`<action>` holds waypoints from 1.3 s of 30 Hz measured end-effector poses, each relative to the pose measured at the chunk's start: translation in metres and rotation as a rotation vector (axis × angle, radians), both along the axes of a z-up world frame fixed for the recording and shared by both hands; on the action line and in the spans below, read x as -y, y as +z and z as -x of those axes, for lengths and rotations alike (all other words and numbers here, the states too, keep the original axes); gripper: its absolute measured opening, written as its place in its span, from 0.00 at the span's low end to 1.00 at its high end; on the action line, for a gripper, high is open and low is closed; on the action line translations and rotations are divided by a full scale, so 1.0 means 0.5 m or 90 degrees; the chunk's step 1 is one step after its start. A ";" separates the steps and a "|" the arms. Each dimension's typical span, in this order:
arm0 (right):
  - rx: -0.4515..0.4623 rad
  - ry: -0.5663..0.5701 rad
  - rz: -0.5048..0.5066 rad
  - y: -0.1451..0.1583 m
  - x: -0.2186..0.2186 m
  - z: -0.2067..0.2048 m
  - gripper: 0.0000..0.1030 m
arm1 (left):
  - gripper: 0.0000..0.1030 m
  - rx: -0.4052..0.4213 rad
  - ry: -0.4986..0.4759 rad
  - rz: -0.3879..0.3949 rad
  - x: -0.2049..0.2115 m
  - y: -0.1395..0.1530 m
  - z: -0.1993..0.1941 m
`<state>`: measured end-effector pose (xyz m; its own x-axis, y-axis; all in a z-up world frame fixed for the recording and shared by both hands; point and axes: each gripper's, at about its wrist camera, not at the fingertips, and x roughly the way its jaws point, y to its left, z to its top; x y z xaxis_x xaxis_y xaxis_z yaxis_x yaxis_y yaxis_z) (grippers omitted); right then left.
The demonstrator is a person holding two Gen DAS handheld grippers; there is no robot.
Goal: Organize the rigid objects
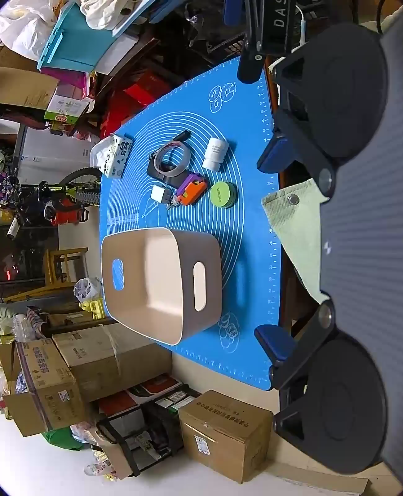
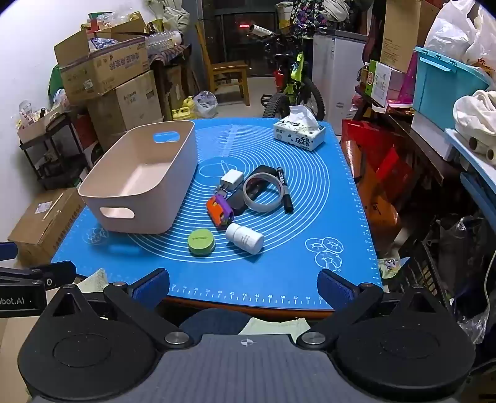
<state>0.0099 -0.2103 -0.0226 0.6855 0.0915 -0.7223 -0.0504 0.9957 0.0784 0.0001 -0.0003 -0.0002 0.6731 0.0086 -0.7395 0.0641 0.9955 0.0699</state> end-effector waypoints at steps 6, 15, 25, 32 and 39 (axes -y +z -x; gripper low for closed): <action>0.002 0.000 0.001 -0.001 0.002 0.000 0.98 | 0.99 0.002 0.001 0.000 0.000 0.000 0.000; 0.000 -0.001 -0.001 -0.003 0.003 -0.002 0.98 | 0.99 0.001 -0.001 0.001 0.000 0.000 0.000; -0.002 -0.001 0.001 -0.005 0.002 -0.004 0.98 | 0.99 0.001 -0.005 0.004 0.011 -0.005 -0.004; -0.003 0.000 0.001 -0.008 0.007 -0.003 0.98 | 0.99 0.001 -0.009 0.002 0.011 -0.009 -0.005; -0.005 0.000 0.002 -0.012 0.008 -0.005 0.98 | 0.99 0.000 -0.010 0.002 0.010 -0.011 -0.005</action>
<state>0.0123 -0.2141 -0.0284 0.6796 0.0893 -0.7281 -0.0491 0.9959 0.0764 0.0026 -0.0055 -0.0056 0.6730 -0.0045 -0.7396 0.0795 0.9946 0.0663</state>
